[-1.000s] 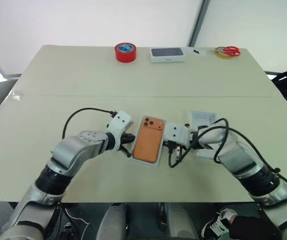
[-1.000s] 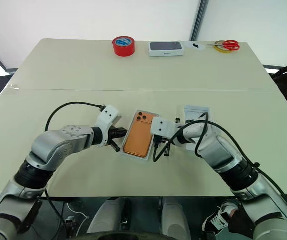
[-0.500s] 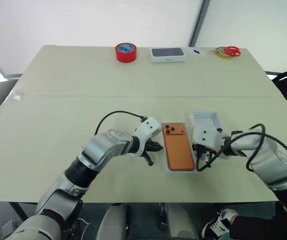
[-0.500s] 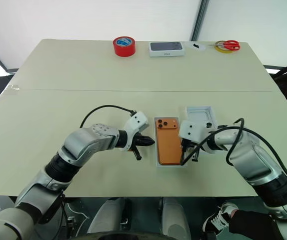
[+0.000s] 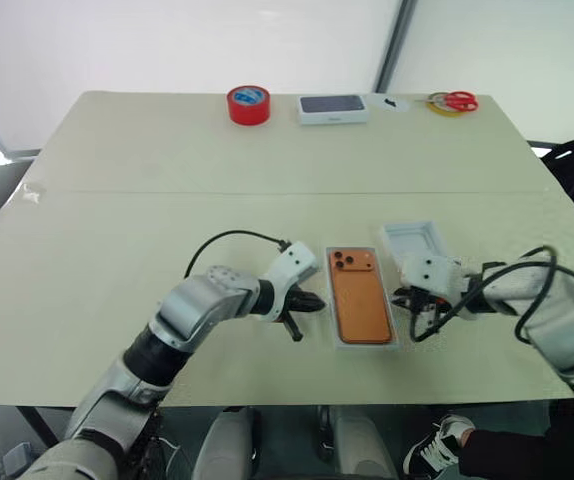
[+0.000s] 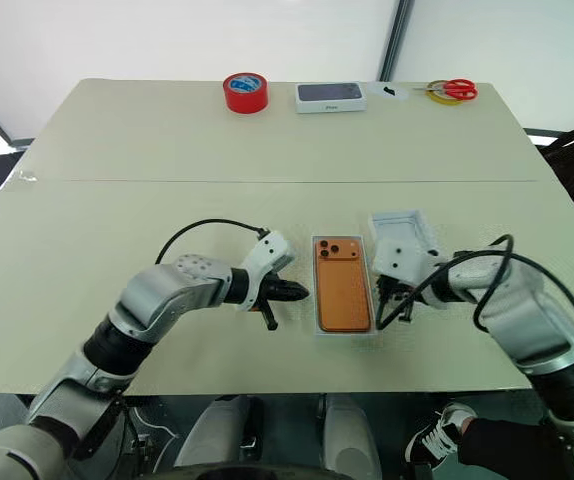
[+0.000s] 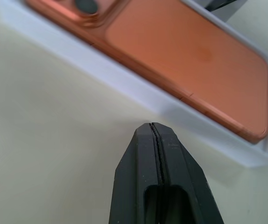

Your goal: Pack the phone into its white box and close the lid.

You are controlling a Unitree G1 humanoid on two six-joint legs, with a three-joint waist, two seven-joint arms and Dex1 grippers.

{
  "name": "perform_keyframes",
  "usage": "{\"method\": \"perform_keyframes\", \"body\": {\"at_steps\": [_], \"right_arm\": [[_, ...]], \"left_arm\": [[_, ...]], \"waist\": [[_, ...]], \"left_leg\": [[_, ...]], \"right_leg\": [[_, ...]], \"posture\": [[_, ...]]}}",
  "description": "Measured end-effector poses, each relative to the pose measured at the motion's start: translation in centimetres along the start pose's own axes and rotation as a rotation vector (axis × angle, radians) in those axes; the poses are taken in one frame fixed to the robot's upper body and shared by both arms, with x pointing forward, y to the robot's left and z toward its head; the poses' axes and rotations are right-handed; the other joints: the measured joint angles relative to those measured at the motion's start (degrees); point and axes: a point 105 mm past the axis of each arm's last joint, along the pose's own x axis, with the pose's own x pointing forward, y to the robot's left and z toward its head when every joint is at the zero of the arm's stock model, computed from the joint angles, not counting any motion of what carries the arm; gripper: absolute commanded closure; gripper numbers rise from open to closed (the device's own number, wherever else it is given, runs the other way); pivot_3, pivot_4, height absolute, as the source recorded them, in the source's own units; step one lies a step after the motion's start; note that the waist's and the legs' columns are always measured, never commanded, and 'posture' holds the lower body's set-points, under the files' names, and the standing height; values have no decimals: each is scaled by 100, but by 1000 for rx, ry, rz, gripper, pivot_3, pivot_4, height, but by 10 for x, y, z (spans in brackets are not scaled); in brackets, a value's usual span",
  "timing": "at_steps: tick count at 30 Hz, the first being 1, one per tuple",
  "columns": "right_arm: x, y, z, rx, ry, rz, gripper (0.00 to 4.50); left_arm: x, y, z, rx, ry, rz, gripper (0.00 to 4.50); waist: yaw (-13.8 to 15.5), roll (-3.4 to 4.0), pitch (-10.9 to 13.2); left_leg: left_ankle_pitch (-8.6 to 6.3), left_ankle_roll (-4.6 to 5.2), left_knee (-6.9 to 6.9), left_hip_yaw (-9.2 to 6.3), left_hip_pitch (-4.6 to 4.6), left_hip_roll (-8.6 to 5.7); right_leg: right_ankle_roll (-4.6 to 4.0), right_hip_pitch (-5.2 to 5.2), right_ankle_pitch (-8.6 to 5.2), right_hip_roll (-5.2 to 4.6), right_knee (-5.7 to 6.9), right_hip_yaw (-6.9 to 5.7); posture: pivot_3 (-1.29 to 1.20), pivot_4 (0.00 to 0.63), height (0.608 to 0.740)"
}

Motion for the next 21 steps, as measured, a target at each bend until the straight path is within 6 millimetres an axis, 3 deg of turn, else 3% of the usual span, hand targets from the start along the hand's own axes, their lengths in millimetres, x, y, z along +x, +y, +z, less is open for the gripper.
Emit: {"method": "perform_keyframes", "body": {"at_steps": [3, 7, 10, 18, 21], "right_arm": [[-11, -10, 7, 66, -31, -33, 595], [-14, -22, 15, 212, -37, -62, 595], [-2, -34, 19, 400, -56, -89, 595], [20, -38, 3, 634, 61, -116, 595], [25, -40, -1, 679, 89, -135, 1330]], "left_arm": [[-16, 14, 3, 1, -45, 69, 4500], [-28, 17, 4, 98, -97, 117, 4500], [-38, 14, 6, 242, -177, 132, 4500], [-49, -11, 3, 427, -278, -3, 4500], [-51, -18, 0, 446, -279, -45, 4500]], "waist": [[-10, 1, 0], [-3, 1, 0], [-18, 0, -1], [-3, 4, 0], [-6, 5, 0]], "left_leg": [[0, 0, -1, 1, 1, 5], [0, 0, -2, 4, -3, 3], [0, -1, -4, 9, -2, 5], [-3, 6, 3, 16, -16, -7], [-4, 6, 1, 14, -15, -3]], "right_leg": [[-1, -2, 0, 4, 0, 1], [-4, -7, 1, 1, -1, 3], [-11, -10, 5, -3, -2, 4], [-11, -17, 8, -19, -4, 3], [-11, -19, 7, -12, 0, 2]], "posture": [[0, 150, 732], [0, 150, 732], [0, 150, 732], [0, 150, 732], [0, 150, 732]]}}
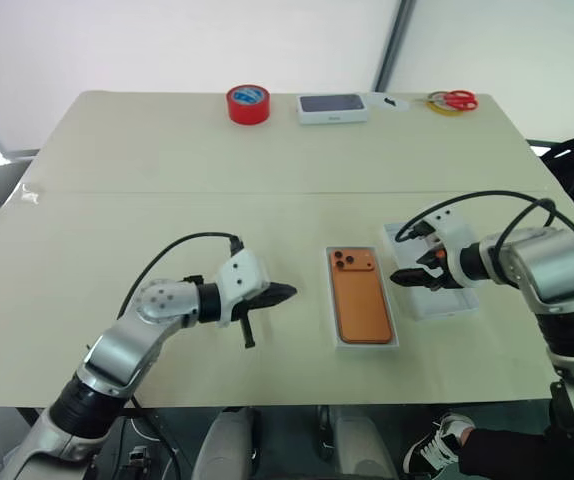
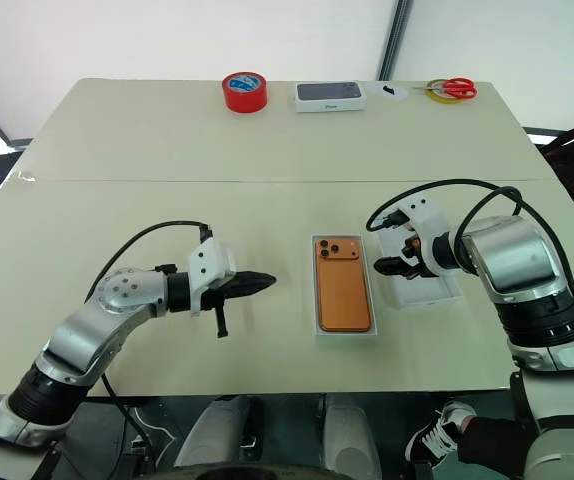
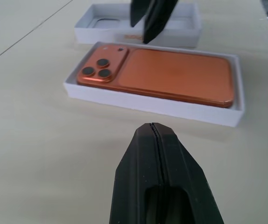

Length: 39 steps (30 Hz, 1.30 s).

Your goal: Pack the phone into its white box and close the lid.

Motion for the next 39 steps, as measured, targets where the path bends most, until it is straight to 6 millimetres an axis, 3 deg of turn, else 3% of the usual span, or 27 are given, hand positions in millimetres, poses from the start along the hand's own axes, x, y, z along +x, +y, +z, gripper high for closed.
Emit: {"method": "perform_keyframes", "body": {"at_steps": [6, 13, 18, 20, 24, 28, 32, 36, 39], "right_arm": [[3, 5, 2, 38, 19, 2, 4473], [-5, 3, 14, 135, -27, 13, 4473], [-30, 7, 66, 283, -276, 163, 4473], [-49, 18, 95, 338, -410, 344, 4473], [-63, 49, 117, 353, -489, 596, 4473], [-53, 96, 116, 356, -444, 798, 4473], [-31, 141, 99, 464, -383, 891, 4473], [-23, 171, 95, 558, -403, 916, 4473], [-19, 172, 88, 617, -416, 867, 4473]], "left_arm": [[-2, -3, 1, 11, -13, -10, 4500], [-2, -4, -1, -4, -19, 0, 4500], [-12, 14, -3, -33, -42, 125, 4500], [-22, 28, -8, -70, -41, 208, 4500], [-36, 42, -16, -103, -34, 299, 4500], [-46, 53, -23, -129, -22, 361, 4500], [-49, 61, -24, -136, -23, 391, 4500], [-46, 66, -18, -123, -48, 399, 4500], [-44, 67, -19, -124, -50, 403, 4500]], "waist": [[3, 1, -1], [-7, 1, -1], [-36, 6, 1], [-45, 7, 2], [-48, 6, 1], [-54, 7, 1], [-54, 7, 1], [-87, 7, 0], [-91, 7, 0]], "left_leg": [[0, 1, 0, 0, 3, 2], [0, 1, 0, 0, 3, 2], [0, 1, -2, -3, 5, 11], [0, 1, -5, -6, 6, 15], [-1, 3, -8, -7, 7, 17], [0, 3, -7, -6, 7, 17], [-1, 3, -6, -5, 5, 15], [0, 4, -3, -6, 5, 16], [-1, 4, -3, -7, 5, 15]], "right_leg": [[3, 3, 1, 4, 3, 0], [8, 2, 4, 7, 4, 0], [22, 1, 13, 20, 7, 1], [23, 1, 14, 24, 8, 1], [23, 2, 14, 25, 9, 1], [22, 4, 15, 24, 11, 3], [24, 5, 15, 21, 12, 5], [26, 4, 16, 21, 15, 6], [26, 5, 15, 21, 13, 6]], "posture": [[0, 150, 732], [0, 150, 732], [0, 150, 732], [0, 150, 732], [0, 150, 732], [0, 150, 732], [0, 150, 732], [0, 150, 732], [0, 150, 732]]}}
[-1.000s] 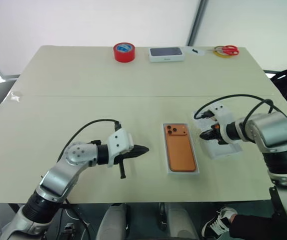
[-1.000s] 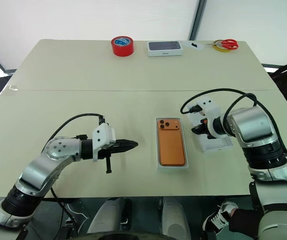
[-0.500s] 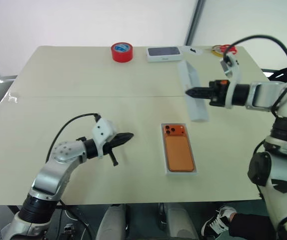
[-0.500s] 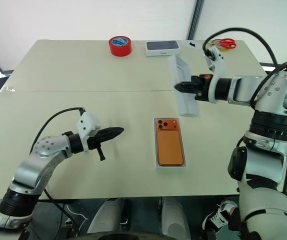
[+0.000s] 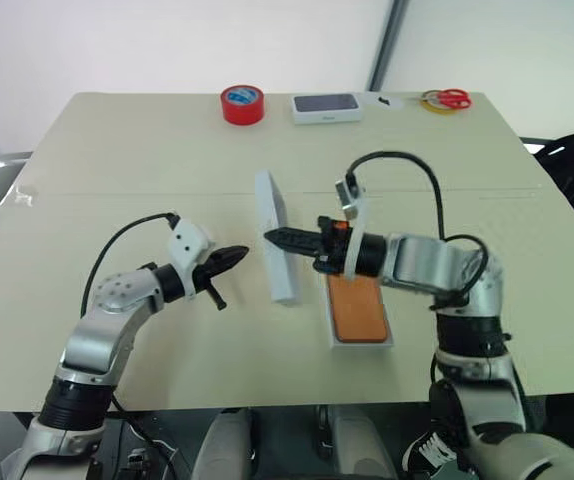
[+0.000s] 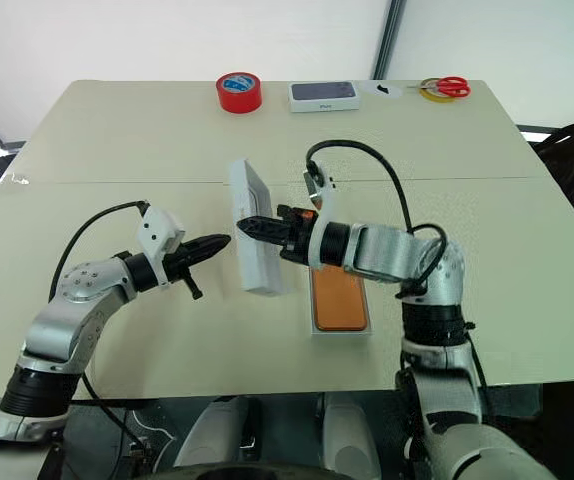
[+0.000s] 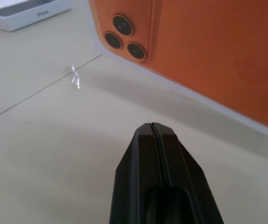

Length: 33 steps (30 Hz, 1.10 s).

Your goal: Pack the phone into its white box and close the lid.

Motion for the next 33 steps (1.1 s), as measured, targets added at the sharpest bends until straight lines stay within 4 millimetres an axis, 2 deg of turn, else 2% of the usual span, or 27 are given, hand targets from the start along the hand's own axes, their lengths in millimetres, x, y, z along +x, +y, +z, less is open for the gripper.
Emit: {"method": "perform_keyframes", "body": {"at_steps": [1, 4, 6, 10, 13, 17, 20, 24, 26, 30, 33], "right_arm": [[-3, -6, -3, 18, -9, -22, 4473], [-17, -29, -14, 47, 3, -102, 3557], [-32, -36, -14, -7, 43, -134, 2637], [-47, -36, -15, -98, 124, -149, 529], [-57, -29, -4, -206, 167, -191, 529], [-72, -16, 19, -327, 148, -232, 529], [-81, -25, 33, -391, 125, -308, 1331], [-99, -50, 51, -480, 99, -465, 3493], [-106, -61, 54, -535, 121, -537, 4457], [-116, -83, 51, -713, 218, -663, 4457], [-119, -92, 48, -836, 278, -695, 4457]], "left_arm": [[2, -1, 0, -3, -4, -1, 4500], [14, -8, 2, -7, -20, -20, 4500], [28, -14, 9, -14, -51, -33, 4500], [48, -26, 11, -6, -53, -75, 4500], [59, -36, 9, -10, -43, -109, 4500], [71, -48, 17, -9, -69, -147, 4500], [81, -60, 24, 7, -84, -186, 4500], [90, -77, 22, 4, -78, -237, 4500], [91, -81, 20, 4, -64, -250, 4500], [93, -85, 18, -22, -52, -256, 4500], [89, -74, 24, -82, -67, -210, 4500]], "waist": [[4, 0, 0], [22, 1, 0], [40, -1, -1], [26, 4, -1], [14, 6, 0], [58, 5, 0], [102, 5, 0], [100, 4, -1], [92, 4, -1], [87, 5, -1], [87, 5, 0]], "left_leg": [[0, 0, 0, 0, 0, 0], [0, 1, 1, 2, 0, -4], [0, 1, 3, 6, 2, -3], [-4, 7, 0, 7, 6, 8], [-4, 8, -1, 7, 4, 8], [-5, 9, 0, 6, 2, 8], [-5, 9, 4, 9, 0, 6], [-5, 9, 6, 10, -4, 0], [-6, 10, 5, 9, -3, 2], [-6, 11, 4, 9, -3, 6], [-6, 11, 5, 8, -2, 6]], "right_leg": [[-1, 2, 0, 0, -3, 0], [-2, 2, -1, -4, -4, 1], [-4, 4, -2, -2, -7, 3], [-1, 3, -2, 11, -6, 4], [-1, 0, -2, 12, -6, 3], [0, 2, -3, 12, -11, 3], [-6, 4, -6, 10, -16, 3], [-9, 4, -8, 4, -19, 5], [-8, 2, -7, 6, -19, 5], [-12, -4, -11, 10, -15, 3], [-10, -4, -10, 10, -14, 3]], "posture": [[0, 150, 732], [0, 150, 732], [0, 150, 732], [0, 150, 732], [0, 150, 732], [0, 150, 732], [0, 150, 732], [0, 150, 732], [0, 150, 732], [0, 150, 732], [0, 150, 732]]}}
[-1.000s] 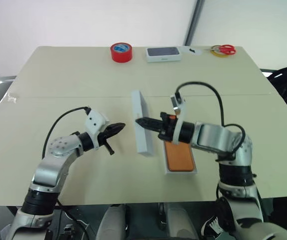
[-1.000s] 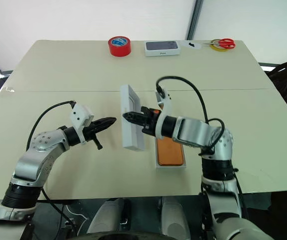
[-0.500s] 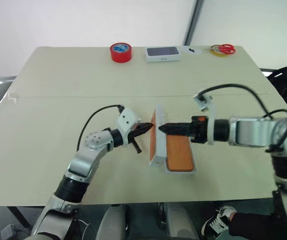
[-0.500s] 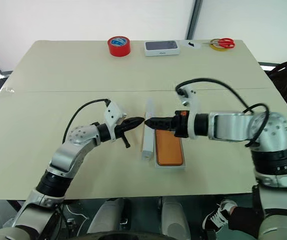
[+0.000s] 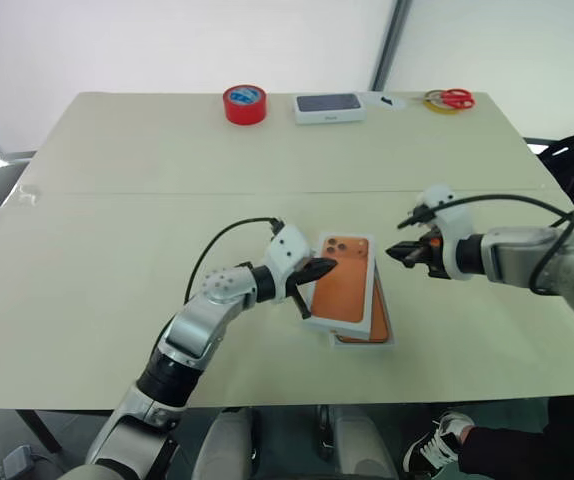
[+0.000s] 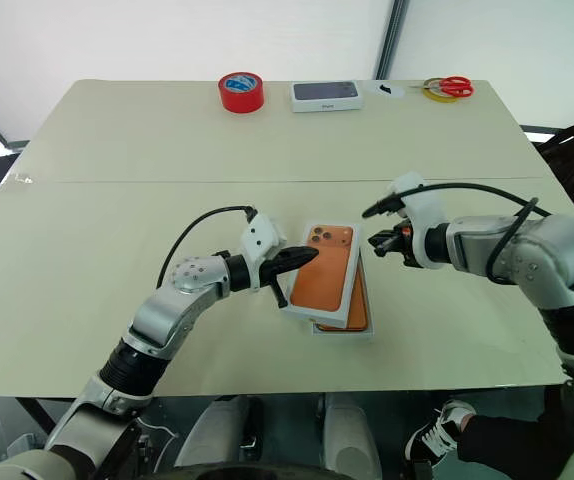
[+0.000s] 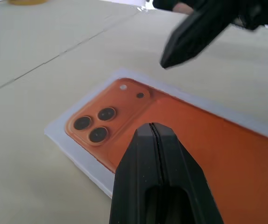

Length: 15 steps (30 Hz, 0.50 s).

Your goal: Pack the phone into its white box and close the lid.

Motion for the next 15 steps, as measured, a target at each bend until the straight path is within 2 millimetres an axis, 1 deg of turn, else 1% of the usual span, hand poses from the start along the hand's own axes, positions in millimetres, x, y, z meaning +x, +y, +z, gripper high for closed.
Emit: {"method": "perform_keyframes", "body": {"at_steps": [3, 5, 7, 11, 13, 15], "right_arm": [[3, 0, -6, -66, 11, 1, 4457], [4, 1, -9, -116, 16, 1, 4457], [5, 3, -9, -152, 17, 7, 4457], [9, 9, -8, -179, 11, 27, 4457], [10, 11, -8, -191, 10, 37, 4457], [11, 12, -8, -205, 14, 43, 4457]], "left_arm": [[-15, 19, 3, -26, 18, 78, 4500], [-27, 33, -5, -40, 82, 128, 4500], [-36, 40, -11, -55, 132, 157, 4500], [-39, 40, -22, -101, 201, 153, 4500], [-39, 35, -30, -70, 259, 120, 4500], [-32, 21, -40, -38, 314, 59, 4500]], "waist": [[1, 0, 0], [3, 0, 0], [4, 0, 0], [18, -2, 1], [11, -2, 1], [16, -2, 1]], "left_leg": [[0, 0, 0, -1, 1, 0], [0, 0, 0, -1, 1, -1], [0, 0, 0, 0, 0, -2], [0, 0, 1, -2, -2, -6], [0, 0, 1, 0, 0, -7], [0, 0, 1, -1, -1, -7]], "right_leg": [[2, 0, 0, 1, 2, -1], [3, 0, 1, 1, 2, -1], [2, 1, 0, 0, 1, 0], [0, 3, 0, -4, -2, -1], [-1, 3, -1, -4, -1, 0], [-7, 3, -4, -4, -1, 0]], "posture": [[0, 150, 732], [0, 150, 732], [0, 150, 732], [0, 150, 732], [0, 150, 732], [0, 150, 732]]}}
